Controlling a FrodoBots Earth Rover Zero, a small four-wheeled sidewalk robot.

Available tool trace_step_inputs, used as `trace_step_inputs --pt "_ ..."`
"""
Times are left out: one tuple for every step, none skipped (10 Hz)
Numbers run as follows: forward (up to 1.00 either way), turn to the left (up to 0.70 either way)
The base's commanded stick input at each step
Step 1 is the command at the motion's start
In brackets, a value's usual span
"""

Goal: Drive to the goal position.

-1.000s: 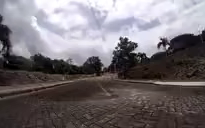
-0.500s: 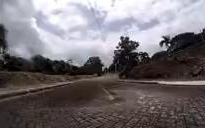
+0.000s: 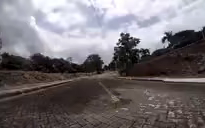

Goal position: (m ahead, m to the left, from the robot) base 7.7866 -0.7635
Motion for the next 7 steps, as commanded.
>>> trace_step_inputs --pt "0.85 0.0" --pt "0.85 0.0" --pt "0.85 0.0" --pt "0.85 0.0" --pt "0.85 0.0" --pt "0.85 0.0" --pt "0.85 0.0"
